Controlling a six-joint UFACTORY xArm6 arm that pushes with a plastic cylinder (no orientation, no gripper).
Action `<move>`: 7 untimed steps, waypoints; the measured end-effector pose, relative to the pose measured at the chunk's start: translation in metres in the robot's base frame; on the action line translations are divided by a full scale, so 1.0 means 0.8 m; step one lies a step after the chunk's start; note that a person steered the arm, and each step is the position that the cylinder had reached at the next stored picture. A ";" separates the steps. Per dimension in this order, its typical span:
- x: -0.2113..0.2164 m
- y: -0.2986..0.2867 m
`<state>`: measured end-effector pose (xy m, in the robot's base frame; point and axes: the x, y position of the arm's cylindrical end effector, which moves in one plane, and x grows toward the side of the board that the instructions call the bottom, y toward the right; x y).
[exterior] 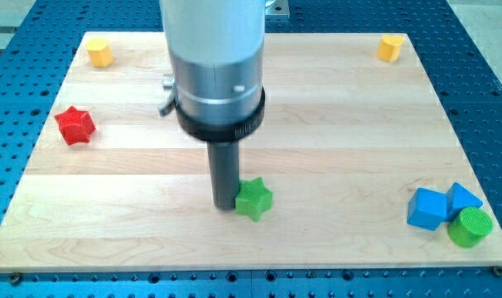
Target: Slide the green star into the blue cube
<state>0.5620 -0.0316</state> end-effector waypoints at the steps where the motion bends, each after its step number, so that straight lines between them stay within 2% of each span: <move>1: 0.009 -0.004; 2: 0.002 0.009; 3: -0.034 0.037; 5: -0.004 0.115; 6: -0.004 0.171; 7: -0.004 0.190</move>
<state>0.5584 0.1204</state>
